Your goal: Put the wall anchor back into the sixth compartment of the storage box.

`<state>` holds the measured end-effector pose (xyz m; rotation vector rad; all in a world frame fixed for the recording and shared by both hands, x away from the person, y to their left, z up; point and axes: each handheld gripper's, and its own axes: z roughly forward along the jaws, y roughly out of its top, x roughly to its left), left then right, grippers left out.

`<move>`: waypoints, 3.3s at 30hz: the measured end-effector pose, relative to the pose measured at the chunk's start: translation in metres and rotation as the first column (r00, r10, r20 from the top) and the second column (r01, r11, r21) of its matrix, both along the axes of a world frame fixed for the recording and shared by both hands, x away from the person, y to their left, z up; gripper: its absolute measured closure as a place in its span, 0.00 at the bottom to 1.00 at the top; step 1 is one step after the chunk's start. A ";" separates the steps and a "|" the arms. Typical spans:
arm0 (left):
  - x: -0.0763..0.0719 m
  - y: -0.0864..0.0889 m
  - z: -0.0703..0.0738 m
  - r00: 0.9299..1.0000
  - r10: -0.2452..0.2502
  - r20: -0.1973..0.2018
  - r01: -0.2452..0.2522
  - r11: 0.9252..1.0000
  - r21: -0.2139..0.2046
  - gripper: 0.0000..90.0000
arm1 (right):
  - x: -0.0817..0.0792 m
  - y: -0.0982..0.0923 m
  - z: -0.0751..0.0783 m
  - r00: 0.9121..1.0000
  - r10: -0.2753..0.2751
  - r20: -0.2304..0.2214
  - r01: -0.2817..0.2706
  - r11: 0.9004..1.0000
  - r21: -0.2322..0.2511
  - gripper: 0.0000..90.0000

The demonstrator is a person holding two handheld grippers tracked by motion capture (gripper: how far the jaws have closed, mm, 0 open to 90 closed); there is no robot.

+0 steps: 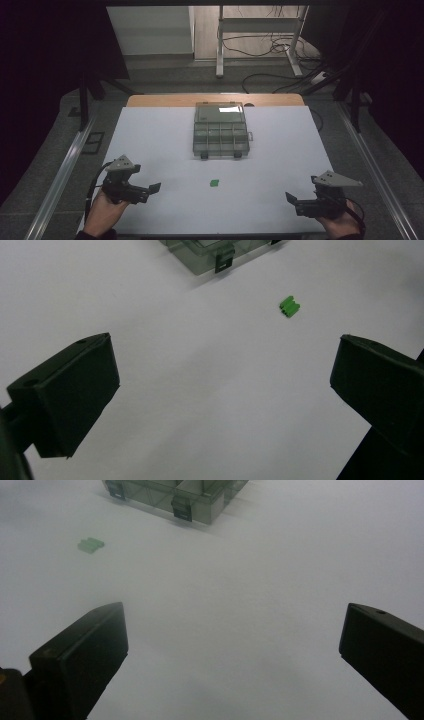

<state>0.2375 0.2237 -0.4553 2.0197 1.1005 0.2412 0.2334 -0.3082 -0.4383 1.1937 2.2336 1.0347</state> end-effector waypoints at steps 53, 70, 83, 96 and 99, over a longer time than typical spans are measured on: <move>0.079 -0.094 -0.006 0.968 -0.249 -0.033 0.250 0.968 0.026 0.00 | -0.001 -0.001 0.001 1.000 -0.004 0.018 0.004 1.000 0.004 0.00; 0.096 -0.123 -0.016 0.957 -0.280 -0.076 0.286 0.954 0.088 0.06 | -0.001 -0.002 0.000 1.000 -0.008 0.016 0.008 1.000 0.001 0.00; 0.105 -0.147 -0.031 0.933 -0.348 -0.090 0.358 0.921 0.151 0.32 | 0.000 -0.002 0.000 1.000 -0.009 0.010 0.009 1.000 -0.002 0.00; 0.105 -0.168 -0.048 0.893 -0.423 -0.153 0.447 0.871 0.201 0.68 | -0.001 -0.002 0.000 1.000 -0.012 0.005 0.013 1.000 -0.002 0.00; 0.104 -0.171 -0.052 0.890 -0.425 -0.167 0.454 0.864 0.216 0.77 | -0.001 -0.002 0.000 1.000 -0.012 0.004 0.012 1.000 -0.002 0.00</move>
